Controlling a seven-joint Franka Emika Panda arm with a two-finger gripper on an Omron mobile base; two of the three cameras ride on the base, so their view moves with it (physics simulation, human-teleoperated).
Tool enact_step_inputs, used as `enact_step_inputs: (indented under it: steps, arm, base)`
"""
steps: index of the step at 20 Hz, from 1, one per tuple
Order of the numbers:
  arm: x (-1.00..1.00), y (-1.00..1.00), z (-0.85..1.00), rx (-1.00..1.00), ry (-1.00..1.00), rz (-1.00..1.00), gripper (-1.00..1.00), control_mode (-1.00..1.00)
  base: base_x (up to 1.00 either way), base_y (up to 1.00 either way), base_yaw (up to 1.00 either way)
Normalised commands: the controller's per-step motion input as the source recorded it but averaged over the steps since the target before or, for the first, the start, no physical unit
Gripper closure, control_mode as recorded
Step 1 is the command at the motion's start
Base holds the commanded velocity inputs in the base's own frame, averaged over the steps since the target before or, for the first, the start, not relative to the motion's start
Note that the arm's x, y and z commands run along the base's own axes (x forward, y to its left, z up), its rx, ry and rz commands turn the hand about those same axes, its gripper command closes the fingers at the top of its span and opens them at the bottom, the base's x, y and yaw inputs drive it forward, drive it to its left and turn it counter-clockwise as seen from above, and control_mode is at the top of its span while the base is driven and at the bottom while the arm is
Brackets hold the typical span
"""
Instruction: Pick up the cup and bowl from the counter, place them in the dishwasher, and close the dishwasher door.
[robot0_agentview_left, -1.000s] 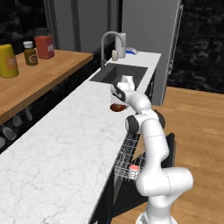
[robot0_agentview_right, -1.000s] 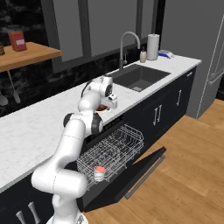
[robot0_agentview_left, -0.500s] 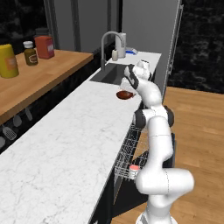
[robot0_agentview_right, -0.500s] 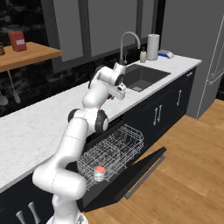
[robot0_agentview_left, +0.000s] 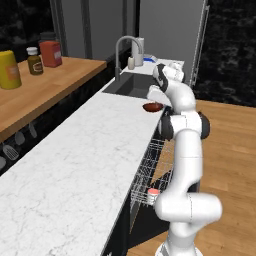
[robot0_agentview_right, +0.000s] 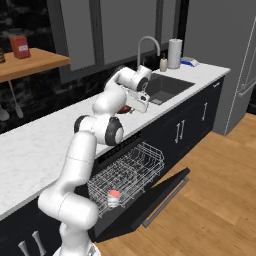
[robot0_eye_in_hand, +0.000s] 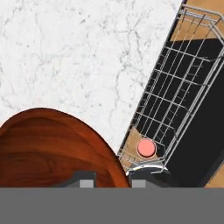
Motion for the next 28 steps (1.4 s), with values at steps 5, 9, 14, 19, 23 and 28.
enact_step_inputs:
  steps: [5, 9, 14, 19, 23, 28]
  arm:
    - [-1.00, 0.00, 0.02, 0.00, 0.26, 0.11, 1.00, -1.00]
    - [-1.00, 0.00, 0.00, 0.05, -0.33, 0.19, 1.00, -1.00]
    - [-1.00, 0.00, -0.01, 0.11, -0.73, 0.22, 1.00, -1.00]
    - [-0.97, 0.00, -0.04, 0.07, -0.52, 0.30, 1.00, -1.00]
    - [-0.61, 0.00, 0.00, 0.00, -0.09, 0.36, 1.00, -1.00]
    - [-0.04, 0.00, -0.12, 0.00, 0.13, 0.43, 1.00, -1.00]
  base:
    - [0.00, 0.00, 0.00]
    - [0.00, 0.00, 0.00]
    - [0.00, 0.00, 0.00]
    - [0.00, 0.00, 0.00]
    - [0.00, 0.00, 0.00]
    - [0.00, 0.00, 0.00]
